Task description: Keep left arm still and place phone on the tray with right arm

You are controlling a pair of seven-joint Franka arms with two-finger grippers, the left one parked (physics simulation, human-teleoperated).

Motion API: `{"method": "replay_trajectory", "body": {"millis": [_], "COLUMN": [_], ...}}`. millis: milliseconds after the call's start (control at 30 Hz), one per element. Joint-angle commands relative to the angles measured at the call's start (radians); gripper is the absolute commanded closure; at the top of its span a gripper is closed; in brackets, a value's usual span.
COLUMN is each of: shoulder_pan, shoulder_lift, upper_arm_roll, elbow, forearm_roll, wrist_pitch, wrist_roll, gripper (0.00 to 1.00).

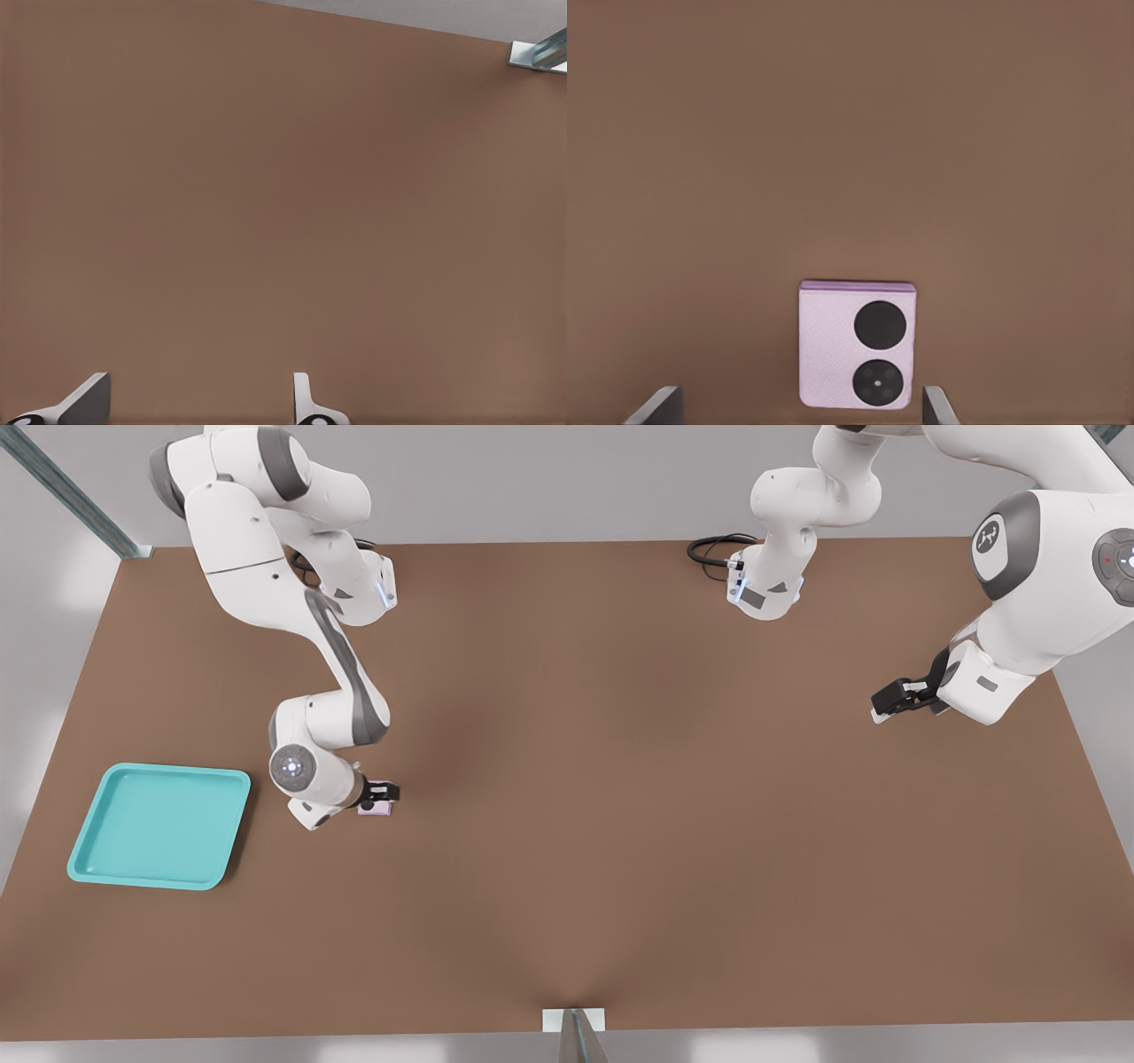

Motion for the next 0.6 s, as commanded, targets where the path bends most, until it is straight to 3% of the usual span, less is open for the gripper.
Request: {"method": "replay_trajectory", "body": {"millis": [0, 567], "shoulder_pan": [-0.001, -0.013], "shoulder_lift": [0.003, 0.111], "upper_arm_roll": [0.000, 0.000], "elbow": [0.000, -0.002], "forearm_roll": [0.002, -0.001], "wrist_pitch": [0.001, 0.101], "wrist_roll": [-0.020, -0.039], "gripper": [0.00, 0.00]}}
